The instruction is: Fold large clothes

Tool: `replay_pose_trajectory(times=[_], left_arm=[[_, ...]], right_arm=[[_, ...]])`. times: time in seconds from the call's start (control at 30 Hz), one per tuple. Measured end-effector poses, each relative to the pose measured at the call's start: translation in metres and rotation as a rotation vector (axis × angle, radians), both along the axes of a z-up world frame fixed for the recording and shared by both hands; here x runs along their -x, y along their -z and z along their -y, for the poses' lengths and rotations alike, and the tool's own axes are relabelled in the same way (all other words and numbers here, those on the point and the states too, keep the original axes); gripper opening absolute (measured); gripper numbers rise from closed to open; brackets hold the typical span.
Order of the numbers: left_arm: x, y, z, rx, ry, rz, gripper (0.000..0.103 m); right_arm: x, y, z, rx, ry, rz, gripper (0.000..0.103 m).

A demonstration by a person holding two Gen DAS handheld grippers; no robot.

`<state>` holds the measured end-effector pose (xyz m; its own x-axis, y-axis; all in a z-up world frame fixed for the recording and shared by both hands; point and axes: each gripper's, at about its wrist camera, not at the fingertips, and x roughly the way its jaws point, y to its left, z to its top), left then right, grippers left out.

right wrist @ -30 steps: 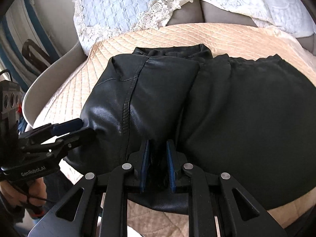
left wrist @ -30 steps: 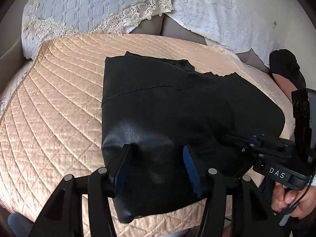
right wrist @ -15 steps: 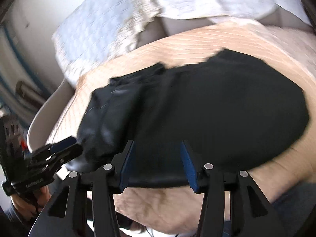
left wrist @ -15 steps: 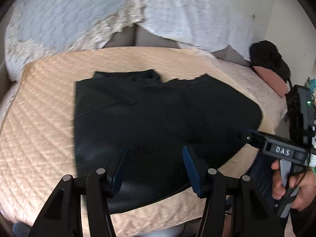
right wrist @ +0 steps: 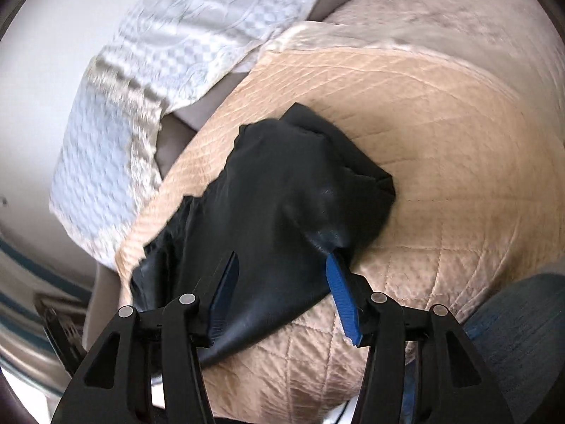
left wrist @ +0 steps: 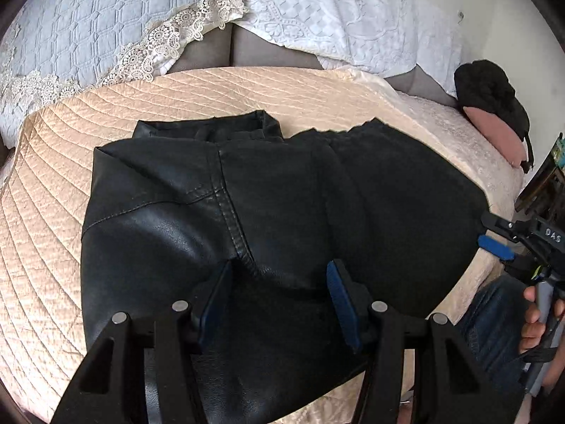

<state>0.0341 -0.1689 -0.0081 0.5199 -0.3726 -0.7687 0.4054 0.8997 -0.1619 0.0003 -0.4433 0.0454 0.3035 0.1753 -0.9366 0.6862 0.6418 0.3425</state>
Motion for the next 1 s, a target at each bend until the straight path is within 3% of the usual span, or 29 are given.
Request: replay_pose_trajectory(times=[0.3, 0.37, 0.77, 0.9, 1.0], left_arm=[[-0.022, -0.002, -0.005, 0.001, -0.049, 0.014, 0.056], [-0.023, -0.001, -0.002, -0.009, -0.042, 0.021, 0.056], [-0.038, 0.015, 0.008, -0.025, -0.06, 0.011, 0.057], [-0.039, 0.02, 0.01, -0.021, -0.072, 0.014, 0.057], [-0.039, 0.02, 0.011, -0.024, -0.072, 0.016, 0.058]], right_arm=[[0.009, -0.004, 0.004, 0.003, 0.083, 0.01, 0.058], [0.012, -0.004, 0.006, 0.02, 0.103, 0.0, 0.069], [-0.014, 0.032, 0.028, 0.044, 0.124, 0.027, 0.072], [-0.018, 0.032, 0.025, 0.076, 0.107, 0.027, 0.071], [-0.021, 0.034, 0.03, 0.075, 0.115, 0.021, 0.055]])
